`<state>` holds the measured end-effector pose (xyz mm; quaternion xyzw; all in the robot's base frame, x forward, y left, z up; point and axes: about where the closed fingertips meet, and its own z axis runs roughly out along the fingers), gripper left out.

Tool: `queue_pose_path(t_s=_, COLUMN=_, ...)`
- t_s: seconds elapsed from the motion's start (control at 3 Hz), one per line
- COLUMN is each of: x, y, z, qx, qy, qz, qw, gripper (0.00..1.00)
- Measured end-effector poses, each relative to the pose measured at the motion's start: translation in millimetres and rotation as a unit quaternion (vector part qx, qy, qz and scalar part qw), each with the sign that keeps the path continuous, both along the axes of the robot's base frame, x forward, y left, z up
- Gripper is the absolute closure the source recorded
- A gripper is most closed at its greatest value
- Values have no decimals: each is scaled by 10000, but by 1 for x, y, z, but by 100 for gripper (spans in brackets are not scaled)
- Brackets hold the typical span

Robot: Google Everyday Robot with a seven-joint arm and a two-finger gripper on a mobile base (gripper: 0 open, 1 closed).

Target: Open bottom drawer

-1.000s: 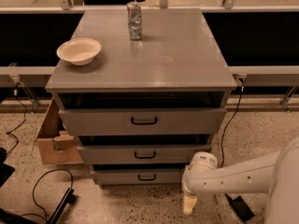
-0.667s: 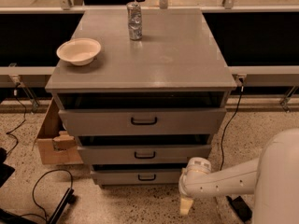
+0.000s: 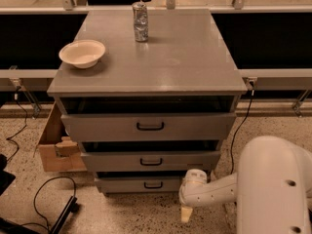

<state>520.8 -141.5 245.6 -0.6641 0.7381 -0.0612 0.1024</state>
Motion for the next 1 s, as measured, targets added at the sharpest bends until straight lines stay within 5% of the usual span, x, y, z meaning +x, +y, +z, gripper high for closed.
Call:
queue_pose_path(t_s=0.33, x=24, y=3, z=-33, qx=-36, qy=56, qz=30, qw=10000, gripper=0)
queue_pose_path(t_s=1.0, x=66, y=5, z=-46, qx=-189, qy=89, qz=93, qw=9997, gripper=0)
